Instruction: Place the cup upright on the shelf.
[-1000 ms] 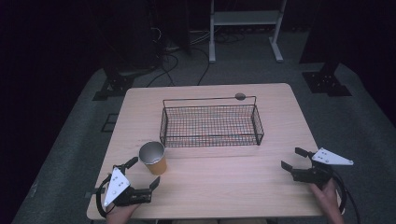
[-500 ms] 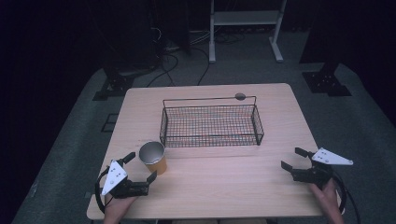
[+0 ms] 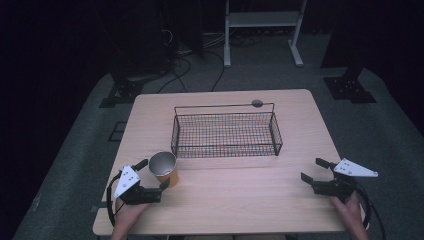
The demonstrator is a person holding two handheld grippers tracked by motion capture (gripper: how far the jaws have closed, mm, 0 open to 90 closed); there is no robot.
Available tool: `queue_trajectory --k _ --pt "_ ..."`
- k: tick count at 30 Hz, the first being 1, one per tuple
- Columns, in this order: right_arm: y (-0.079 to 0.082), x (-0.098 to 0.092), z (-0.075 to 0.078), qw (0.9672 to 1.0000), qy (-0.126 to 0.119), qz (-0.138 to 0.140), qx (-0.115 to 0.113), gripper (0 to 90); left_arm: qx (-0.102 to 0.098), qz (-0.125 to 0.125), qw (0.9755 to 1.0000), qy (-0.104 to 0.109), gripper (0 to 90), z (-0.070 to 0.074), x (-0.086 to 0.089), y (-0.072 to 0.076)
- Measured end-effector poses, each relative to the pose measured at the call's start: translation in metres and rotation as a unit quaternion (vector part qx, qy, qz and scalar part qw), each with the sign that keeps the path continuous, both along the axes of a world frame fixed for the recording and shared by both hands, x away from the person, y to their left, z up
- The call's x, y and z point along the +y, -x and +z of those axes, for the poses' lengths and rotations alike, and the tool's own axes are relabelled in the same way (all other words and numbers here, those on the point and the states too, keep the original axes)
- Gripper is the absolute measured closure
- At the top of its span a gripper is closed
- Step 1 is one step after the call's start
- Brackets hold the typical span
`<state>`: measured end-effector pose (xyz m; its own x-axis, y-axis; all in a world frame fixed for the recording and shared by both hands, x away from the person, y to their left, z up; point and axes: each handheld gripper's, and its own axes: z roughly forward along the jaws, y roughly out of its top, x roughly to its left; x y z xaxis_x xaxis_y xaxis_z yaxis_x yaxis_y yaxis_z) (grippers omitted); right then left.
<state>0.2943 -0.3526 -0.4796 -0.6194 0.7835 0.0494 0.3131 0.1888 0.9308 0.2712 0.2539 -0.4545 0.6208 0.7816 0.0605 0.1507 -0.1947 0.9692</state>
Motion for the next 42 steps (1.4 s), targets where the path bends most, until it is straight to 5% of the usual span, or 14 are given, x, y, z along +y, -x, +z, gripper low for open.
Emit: queue_trajectory --k 17,24,33,42 --pt "0.000 0.000 0.000 1.0000 0.000 0.000 0.000 13.1 0.025 -0.009 0.9996 -0.009 0.0 -0.003 -0.007 -0.020" --pt "0.000 0.000 0.000 1.0000 0.000 0.001 0.000 13.2 0.029 -0.024 0.9992 -0.011 10.6 -0.005 -0.007 -0.025" --pt "0.000 0.000 0.000 1.0000 -0.001 0.000 0.000 13.2 0.028 -0.024 0.9992 -0.018 13.5 -0.003 -0.009 -0.025" --pt "0.000 0.000 0.000 1.0000 -0.001 0.000 0.001 13.2 0.010 -0.059 0.9981 -0.016 13.6 0.015 -0.023 -0.021"
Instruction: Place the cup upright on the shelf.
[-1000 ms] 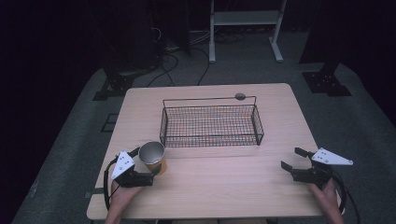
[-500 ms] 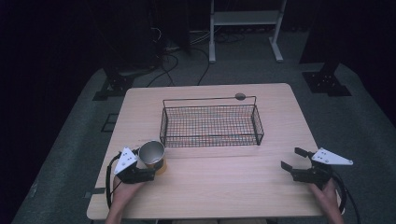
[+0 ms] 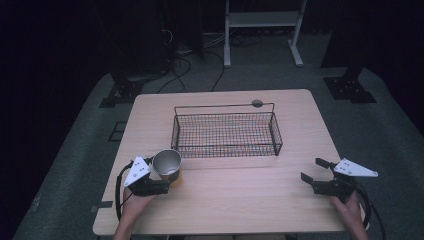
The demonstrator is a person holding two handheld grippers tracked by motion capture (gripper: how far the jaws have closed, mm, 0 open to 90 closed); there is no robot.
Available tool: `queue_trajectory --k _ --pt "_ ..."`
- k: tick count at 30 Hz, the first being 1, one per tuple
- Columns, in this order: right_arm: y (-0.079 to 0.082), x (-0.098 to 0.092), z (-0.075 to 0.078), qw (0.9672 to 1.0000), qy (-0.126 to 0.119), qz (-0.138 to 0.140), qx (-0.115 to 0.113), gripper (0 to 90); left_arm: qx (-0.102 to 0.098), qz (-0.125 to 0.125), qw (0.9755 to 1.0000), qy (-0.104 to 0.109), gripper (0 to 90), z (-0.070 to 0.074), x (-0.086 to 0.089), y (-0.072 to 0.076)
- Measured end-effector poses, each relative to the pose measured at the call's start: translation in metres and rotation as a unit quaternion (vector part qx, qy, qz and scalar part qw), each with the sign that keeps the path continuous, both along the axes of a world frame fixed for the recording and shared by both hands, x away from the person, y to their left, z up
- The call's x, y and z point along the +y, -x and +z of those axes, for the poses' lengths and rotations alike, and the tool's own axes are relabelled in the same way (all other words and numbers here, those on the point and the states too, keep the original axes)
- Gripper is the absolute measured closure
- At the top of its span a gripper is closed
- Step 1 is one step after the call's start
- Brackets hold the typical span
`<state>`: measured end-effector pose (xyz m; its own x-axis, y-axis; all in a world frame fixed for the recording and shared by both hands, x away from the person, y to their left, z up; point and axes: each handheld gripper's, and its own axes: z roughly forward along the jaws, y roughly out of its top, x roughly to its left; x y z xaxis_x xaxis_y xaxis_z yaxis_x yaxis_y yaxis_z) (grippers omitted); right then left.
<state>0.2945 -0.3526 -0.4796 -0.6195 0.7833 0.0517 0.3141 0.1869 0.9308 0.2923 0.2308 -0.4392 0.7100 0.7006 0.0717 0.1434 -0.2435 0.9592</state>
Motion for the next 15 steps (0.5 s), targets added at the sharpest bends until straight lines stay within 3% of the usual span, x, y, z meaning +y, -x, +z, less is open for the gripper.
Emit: queue_trajectory --k 15 --pt "0.000 0.000 0.000 1.0000 -0.002 0.000 0.000 13.2 -0.016 -0.057 0.9982 0.003 13.6 0.024 -0.030 -0.005"
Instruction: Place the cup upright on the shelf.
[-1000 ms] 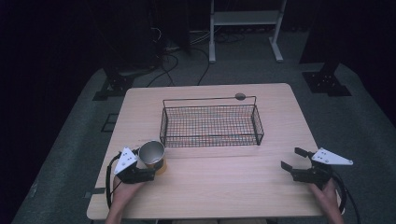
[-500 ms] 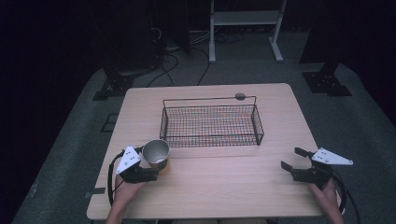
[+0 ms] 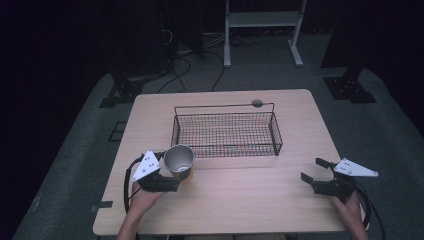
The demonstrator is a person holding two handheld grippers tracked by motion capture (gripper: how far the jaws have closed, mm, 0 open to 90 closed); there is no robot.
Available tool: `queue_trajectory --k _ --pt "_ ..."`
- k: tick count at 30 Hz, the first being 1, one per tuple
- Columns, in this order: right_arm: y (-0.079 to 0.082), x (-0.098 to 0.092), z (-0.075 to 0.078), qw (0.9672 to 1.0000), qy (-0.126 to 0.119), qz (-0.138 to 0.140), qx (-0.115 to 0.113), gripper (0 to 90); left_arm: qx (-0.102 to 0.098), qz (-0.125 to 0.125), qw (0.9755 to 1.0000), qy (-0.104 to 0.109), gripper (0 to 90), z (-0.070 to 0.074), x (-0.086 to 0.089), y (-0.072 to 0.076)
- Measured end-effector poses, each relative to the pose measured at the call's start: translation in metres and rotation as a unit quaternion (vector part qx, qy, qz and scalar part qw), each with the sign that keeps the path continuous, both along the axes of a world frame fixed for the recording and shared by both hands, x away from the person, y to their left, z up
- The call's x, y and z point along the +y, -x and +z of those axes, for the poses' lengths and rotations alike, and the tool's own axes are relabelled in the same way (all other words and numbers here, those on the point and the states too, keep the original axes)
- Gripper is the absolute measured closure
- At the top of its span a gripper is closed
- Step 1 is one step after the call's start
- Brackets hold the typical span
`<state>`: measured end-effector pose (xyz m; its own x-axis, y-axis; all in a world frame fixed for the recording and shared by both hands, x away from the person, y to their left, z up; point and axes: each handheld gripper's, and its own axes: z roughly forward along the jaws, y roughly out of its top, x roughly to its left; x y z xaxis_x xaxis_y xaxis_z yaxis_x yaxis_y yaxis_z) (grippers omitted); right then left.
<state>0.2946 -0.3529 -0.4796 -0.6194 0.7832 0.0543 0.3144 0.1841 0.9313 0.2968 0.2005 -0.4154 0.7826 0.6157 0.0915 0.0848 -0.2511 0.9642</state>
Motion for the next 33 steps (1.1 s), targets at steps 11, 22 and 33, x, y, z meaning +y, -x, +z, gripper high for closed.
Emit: queue_trajectory --k 11,22,33 --pt "0.000 0.000 0.000 1.0000 0.001 0.001 -0.001 13.2 -0.002 -0.023 0.9997 -0.001 13.6 0.009 -0.016 -0.009" --pt "0.000 0.000 0.000 1.0000 0.000 0.001 0.000 13.2 -0.006 -0.037 0.9993 -0.005 13.7 0.022 -0.025 -0.020" --pt "0.000 0.000 0.000 1.0000 0.000 0.001 0.000 13.2 -0.006 -0.054 0.9985 -0.005 13.6 0.034 -0.033 -0.032"
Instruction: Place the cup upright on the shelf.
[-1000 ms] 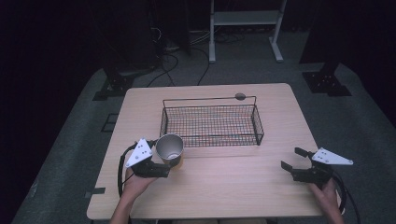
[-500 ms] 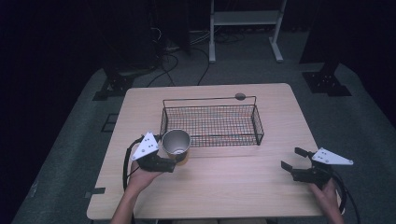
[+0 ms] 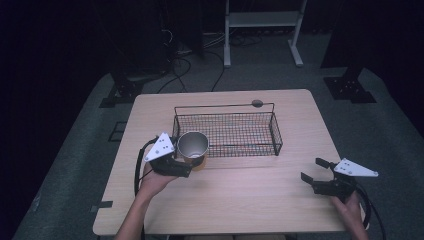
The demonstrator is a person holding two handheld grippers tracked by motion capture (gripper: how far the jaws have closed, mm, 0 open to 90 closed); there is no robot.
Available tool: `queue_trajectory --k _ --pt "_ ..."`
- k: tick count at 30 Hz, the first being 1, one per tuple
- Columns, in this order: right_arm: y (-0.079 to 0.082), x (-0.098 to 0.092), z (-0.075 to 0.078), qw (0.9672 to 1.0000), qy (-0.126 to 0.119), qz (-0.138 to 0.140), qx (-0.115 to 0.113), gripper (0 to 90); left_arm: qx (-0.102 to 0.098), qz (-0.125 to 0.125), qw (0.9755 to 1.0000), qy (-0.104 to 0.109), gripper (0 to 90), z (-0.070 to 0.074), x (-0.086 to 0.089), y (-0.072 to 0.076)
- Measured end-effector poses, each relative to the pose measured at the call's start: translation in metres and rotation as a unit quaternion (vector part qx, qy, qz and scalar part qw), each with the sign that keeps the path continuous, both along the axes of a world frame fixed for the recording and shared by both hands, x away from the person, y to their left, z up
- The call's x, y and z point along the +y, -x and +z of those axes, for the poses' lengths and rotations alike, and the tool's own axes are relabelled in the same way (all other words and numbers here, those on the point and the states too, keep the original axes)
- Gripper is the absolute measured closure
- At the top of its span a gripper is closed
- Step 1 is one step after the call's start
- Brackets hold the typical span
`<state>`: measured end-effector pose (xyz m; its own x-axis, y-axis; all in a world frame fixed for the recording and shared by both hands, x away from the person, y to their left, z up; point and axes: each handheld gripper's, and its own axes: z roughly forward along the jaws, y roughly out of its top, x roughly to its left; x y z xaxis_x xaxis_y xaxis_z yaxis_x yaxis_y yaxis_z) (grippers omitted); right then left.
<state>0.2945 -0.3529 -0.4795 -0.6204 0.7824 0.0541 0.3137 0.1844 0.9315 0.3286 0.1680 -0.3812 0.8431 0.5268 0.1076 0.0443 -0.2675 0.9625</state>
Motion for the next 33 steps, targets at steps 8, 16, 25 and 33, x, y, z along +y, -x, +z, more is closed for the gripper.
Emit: queue_trajectory --k 8,16,25,33 --pt "0.000 0.000 0.000 1.0000 0.001 0.001 0.000 13.2 0.001 -0.012 0.9999 -0.005 13.7 0.007 -0.008 -0.008" --pt "0.000 0.000 0.000 1.0000 -0.001 0.001 0.000 13.1 0.002 -0.017 0.9998 -0.004 13.7 0.012 -0.015 -0.019" --pt "0.000 0.000 0.000 1.0000 -0.001 0.002 -0.001 13.2 -0.002 -0.019 0.9998 -0.002 13.7 0.020 -0.021 -0.031" --pt "0.000 0.000 0.000 1.0000 -0.002 0.002 -0.001 13.2 -0.004 -0.028 0.9996 -0.004 13.7 0.029 -0.030 -0.042"
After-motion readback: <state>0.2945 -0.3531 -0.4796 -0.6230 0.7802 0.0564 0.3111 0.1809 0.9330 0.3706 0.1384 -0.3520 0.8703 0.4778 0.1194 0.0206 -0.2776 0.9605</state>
